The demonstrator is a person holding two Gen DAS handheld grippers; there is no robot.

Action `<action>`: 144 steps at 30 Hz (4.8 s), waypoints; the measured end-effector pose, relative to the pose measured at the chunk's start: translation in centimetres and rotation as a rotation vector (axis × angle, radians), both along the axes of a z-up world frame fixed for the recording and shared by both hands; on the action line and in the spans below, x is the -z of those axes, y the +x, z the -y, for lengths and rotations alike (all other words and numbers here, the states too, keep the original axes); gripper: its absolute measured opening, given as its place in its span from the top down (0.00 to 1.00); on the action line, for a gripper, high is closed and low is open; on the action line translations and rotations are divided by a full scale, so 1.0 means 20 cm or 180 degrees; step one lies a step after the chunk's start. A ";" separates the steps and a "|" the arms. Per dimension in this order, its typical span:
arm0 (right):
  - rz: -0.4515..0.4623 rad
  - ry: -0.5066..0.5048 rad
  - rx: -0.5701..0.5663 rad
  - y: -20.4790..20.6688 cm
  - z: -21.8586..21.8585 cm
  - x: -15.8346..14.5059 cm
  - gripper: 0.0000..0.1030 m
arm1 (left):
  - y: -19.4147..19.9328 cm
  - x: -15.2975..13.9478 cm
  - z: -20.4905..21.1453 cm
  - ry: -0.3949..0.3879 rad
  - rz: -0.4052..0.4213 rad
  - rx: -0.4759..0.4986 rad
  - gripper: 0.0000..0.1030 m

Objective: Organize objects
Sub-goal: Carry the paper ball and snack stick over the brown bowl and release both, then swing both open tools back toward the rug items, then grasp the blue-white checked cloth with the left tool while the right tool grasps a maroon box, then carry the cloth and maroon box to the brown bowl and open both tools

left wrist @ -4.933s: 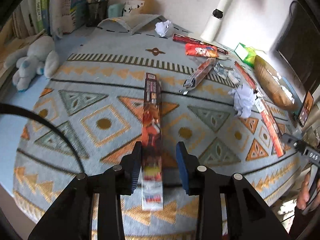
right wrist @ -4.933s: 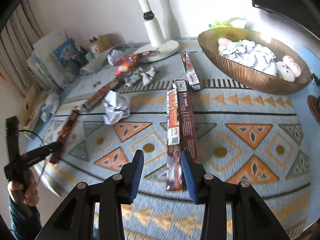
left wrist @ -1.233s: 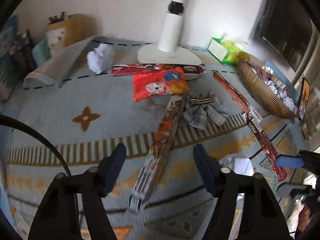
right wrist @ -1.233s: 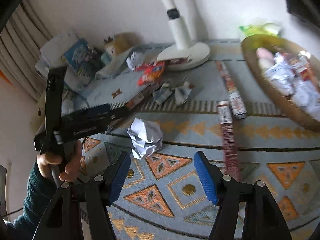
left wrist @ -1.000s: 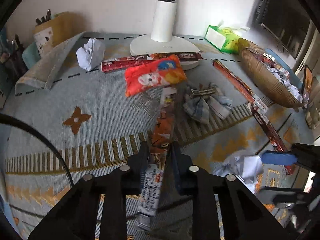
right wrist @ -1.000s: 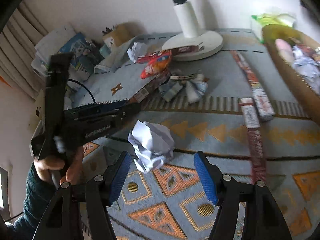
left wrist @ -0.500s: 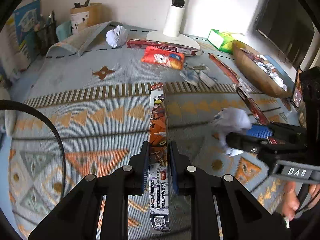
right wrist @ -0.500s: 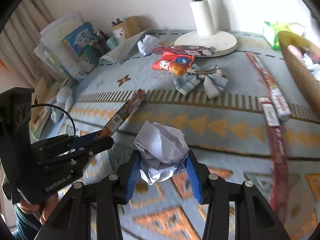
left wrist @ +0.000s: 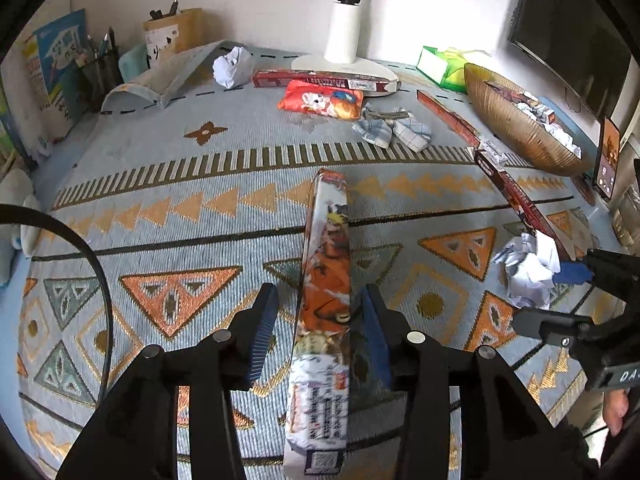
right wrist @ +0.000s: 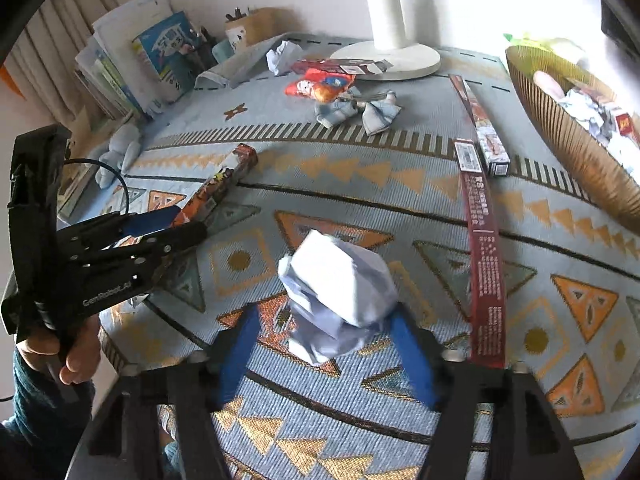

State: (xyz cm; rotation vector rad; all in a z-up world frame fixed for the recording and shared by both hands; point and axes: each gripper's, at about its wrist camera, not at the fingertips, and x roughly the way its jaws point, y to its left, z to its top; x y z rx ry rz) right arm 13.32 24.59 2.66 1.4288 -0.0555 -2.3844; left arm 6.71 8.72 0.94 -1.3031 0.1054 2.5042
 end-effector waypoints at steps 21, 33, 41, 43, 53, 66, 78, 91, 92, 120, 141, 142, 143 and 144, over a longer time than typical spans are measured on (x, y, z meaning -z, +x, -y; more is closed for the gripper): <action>-0.0525 -0.0362 -0.0095 0.19 0.05 -0.14 0.54 | 0.07 -0.30 -0.13 0.0317 -0.0319 -0.0017 0.86; -0.1454 0.0029 0.1135 0.09 -0.75 -0.68 0.54 | -0.16 -0.67 -0.80 0.0539 -0.0820 0.0663 0.86; -0.1484 0.0141 0.1832 -0.22 -1.16 -0.79 0.54 | -0.45 -0.67 -1.20 0.0498 -0.0791 0.0685 0.86; -0.1484 0.0133 0.1911 -0.29 -1.21 -0.80 0.54 | -0.50 -0.65 -1.26 0.0458 -0.0801 0.0645 0.86; -0.1246 0.0621 0.2151 -0.65 -1.33 -0.67 0.32 | -0.69 -0.47 -1.42 0.0518 -0.0704 0.0702 0.59; -0.1678 0.1115 0.1861 -0.37 -0.97 -0.79 0.29 | -0.42 -0.61 -1.11 0.0597 -0.0840 0.0586 0.59; -0.1800 0.0910 0.1546 -0.06 -0.64 -0.84 0.18 | -0.11 -0.62 -0.45 0.0647 -0.0889 0.0155 0.16; -0.1004 -0.0198 0.0928 -0.04 -0.47 -0.27 0.15 | -0.21 -0.02 0.14 0.0215 -0.0254 -0.0729 0.16; -0.0979 -0.0219 0.0877 -0.05 -0.45 -0.22 0.15 | -0.22 0.00 0.14 0.0201 -0.0229 -0.0746 0.16; -0.0639 -0.0074 0.0751 -0.19 -0.38 0.02 0.15 | -0.73 -0.02 -0.63 0.0063 0.0067 -0.0043 0.19; -0.0636 0.0062 0.0449 -0.13 -0.28 0.02 0.81 | -0.14 -0.13 -0.30 0.0311 -0.0118 0.0194 0.84; -0.0622 0.0078 0.0437 -0.11 -0.28 0.02 0.81 | -0.11 -0.12 -0.28 0.0287 -0.0113 0.0217 0.84; -0.0585 0.0081 0.0418 -0.08 -0.28 0.02 0.81 | -0.06 -0.11 -0.25 0.0252 -0.0106 0.0241 0.84; -0.0544 0.0068 0.0391 -0.04 -0.28 0.01 0.81 | -0.03 -0.10 -0.23 0.0236 -0.0096 0.0253 0.84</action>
